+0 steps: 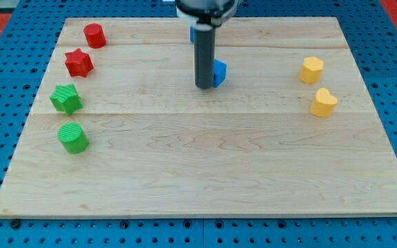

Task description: Push the blue cube to the right of the blue triangle

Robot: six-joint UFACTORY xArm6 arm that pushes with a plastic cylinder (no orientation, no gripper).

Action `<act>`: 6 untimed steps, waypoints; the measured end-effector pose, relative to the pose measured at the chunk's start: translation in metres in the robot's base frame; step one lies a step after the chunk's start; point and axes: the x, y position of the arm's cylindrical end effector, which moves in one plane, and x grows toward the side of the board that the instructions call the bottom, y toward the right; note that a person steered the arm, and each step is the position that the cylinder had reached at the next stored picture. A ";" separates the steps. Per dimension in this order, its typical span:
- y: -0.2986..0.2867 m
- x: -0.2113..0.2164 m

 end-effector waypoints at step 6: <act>0.046 -0.089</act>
